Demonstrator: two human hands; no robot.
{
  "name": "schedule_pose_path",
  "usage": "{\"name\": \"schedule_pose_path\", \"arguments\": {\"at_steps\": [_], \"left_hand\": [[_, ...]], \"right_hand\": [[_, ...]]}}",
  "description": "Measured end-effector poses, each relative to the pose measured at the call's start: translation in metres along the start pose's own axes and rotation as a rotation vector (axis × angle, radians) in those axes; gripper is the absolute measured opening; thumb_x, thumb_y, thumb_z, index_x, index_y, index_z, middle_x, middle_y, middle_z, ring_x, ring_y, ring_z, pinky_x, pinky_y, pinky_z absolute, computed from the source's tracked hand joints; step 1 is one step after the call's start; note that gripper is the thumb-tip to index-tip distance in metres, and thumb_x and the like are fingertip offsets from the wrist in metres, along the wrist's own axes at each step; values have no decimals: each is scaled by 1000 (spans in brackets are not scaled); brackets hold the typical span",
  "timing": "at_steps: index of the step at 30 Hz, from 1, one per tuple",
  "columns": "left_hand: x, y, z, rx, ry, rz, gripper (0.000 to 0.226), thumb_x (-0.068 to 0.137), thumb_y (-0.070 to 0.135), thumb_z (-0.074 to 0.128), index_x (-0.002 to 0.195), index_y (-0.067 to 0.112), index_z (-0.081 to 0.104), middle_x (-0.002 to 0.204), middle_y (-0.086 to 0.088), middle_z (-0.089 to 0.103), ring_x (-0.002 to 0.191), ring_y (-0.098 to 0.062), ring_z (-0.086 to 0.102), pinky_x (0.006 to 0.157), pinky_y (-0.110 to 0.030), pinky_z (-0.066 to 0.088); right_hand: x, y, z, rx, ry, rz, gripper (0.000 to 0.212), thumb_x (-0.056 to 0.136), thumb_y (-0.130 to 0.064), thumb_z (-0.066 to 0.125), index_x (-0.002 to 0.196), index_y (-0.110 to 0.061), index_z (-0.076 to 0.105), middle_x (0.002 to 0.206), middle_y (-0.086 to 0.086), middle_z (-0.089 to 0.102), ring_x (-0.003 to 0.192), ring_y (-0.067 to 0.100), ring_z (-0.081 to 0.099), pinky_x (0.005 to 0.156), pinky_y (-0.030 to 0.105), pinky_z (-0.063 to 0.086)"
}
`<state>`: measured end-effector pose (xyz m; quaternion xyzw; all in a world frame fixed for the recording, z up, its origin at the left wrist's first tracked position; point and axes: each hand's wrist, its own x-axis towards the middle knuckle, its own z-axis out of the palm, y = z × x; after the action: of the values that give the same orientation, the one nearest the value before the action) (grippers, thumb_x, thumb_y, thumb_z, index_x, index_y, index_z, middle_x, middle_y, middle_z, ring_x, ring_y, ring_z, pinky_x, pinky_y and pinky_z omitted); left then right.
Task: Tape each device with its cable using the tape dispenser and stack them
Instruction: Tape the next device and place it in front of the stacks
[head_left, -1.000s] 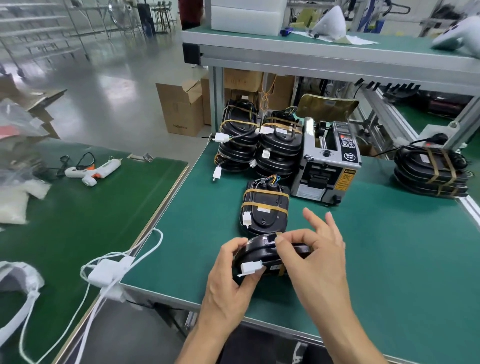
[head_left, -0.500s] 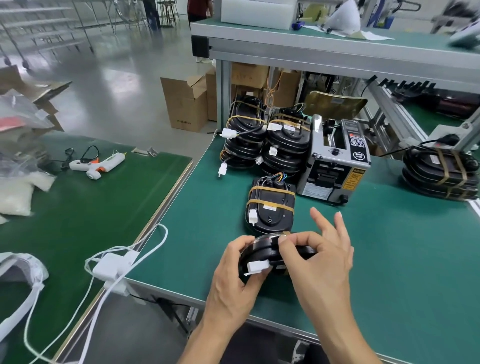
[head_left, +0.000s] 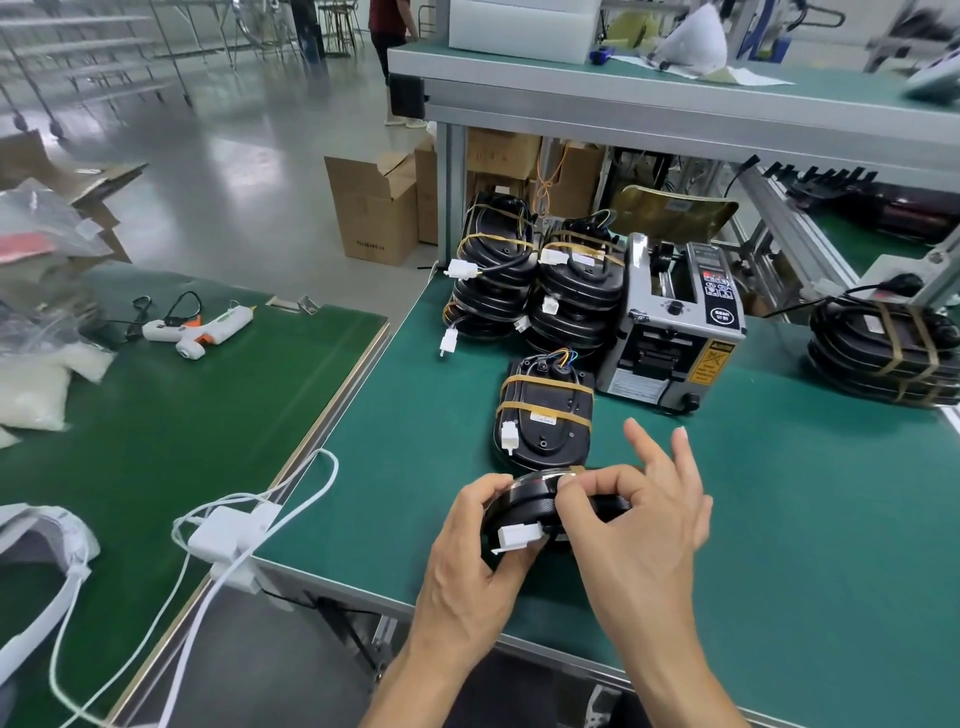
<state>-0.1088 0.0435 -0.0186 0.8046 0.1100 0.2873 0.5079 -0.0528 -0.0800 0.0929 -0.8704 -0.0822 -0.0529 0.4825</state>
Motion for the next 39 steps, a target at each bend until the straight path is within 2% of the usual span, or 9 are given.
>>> {"name": "schedule_pose_path", "arguments": {"at_steps": [12,18,22,30,34,39], "left_hand": [[0,1,0,-8,5,-9,47,94,51,71,136,52,49,130,23,67,121,-6,67,96,-18,52],[-1,4,-1,-8,5,-1,47,94,55,69,134,61,45,131,25,65,122,-6,66,96,-17,51],[-1,4,-1,-17,1,-2,47,94,56,68,135,60,45,131,24,65,123,-8,66,97,-20,52],[0,4,-1,-9,4,4,48,95,54,68,136,62,44,132,26,64,124,-5,65,97,-14,49],[0,2,0,-16,-2,-6,49,94,54,68,137,60,45,132,24,65,124,-8,66,98,-18,51],[-1,0,1,-15,-3,-12,47,95,53,69,137,50,49,131,22,66,122,-9,67,97,-23,53]], "right_hand": [[0,1,6,-59,41,-43,24,81,-26,75,62,-34,61,154,-13,48,156,2,8,128,47,-8],[-1,0,7,-93,38,-52,26,81,-26,74,63,-34,58,154,-12,48,157,6,8,127,49,-7],[1,-1,7,-126,20,-34,25,82,-26,72,63,-32,57,155,-12,48,157,7,8,127,51,-6],[1,0,9,-152,34,-55,23,83,-27,70,66,-32,55,155,-7,47,157,8,9,127,48,-6],[2,1,10,-131,63,-51,20,83,-26,69,76,-31,52,151,-7,51,156,9,14,127,48,-2],[4,3,9,-68,69,-25,21,83,-30,74,79,-34,55,142,-17,54,151,0,17,125,51,4]]}}
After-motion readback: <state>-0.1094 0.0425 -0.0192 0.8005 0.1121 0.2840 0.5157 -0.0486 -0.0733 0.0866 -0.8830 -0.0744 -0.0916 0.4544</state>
